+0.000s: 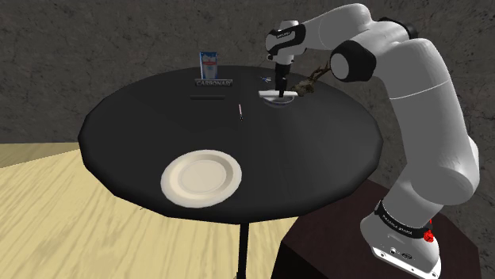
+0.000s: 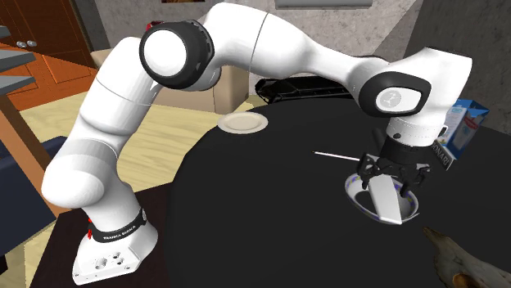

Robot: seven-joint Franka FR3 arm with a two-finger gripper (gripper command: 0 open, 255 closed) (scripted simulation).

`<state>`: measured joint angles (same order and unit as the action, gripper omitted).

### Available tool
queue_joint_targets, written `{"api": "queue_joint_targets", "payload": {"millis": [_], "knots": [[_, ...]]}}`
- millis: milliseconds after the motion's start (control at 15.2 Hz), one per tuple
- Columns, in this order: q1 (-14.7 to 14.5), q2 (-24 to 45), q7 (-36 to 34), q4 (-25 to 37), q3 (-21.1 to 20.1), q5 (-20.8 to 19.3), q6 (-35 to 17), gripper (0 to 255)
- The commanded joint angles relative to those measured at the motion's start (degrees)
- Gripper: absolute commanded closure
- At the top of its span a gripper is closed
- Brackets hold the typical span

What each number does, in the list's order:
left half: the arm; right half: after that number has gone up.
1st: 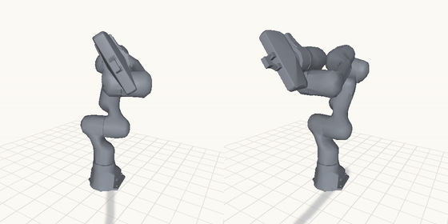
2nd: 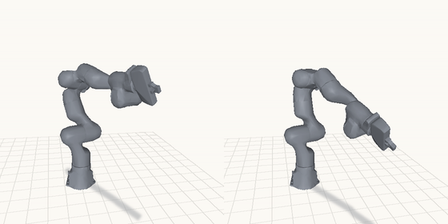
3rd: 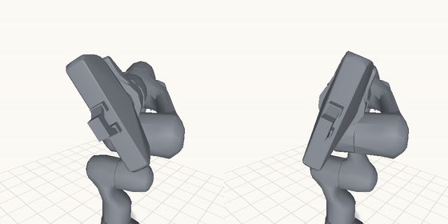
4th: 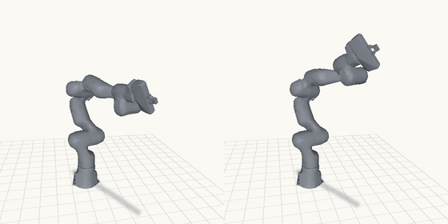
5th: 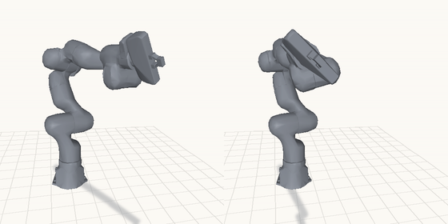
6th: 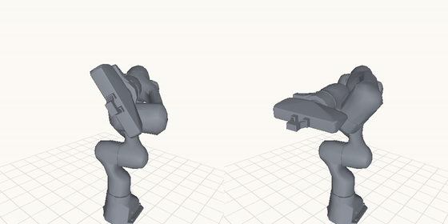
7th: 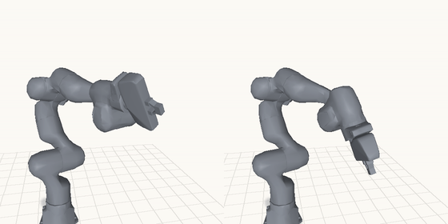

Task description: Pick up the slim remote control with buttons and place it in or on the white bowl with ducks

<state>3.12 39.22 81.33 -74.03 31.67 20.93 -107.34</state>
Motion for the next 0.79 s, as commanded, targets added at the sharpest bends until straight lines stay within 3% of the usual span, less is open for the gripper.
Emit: {"api": "queue_joint_targets", "payload": {"millis": [0, 132, 396, 726], "knots": [[0.00, 0.00, 0.00, 0.00, 0.00, 0.00, 0.00, 0], [0.00, 0.00, 0.00, 0.00, 0.00, 0.00, 0.00, 0], [0.90, -1.08, -0.90, 5.81, 0.49, -0.83, 6.53, 0], [0.90, -1.08, -0.90, 5.81, 0.49, -0.82, 6.53, 0]]}}
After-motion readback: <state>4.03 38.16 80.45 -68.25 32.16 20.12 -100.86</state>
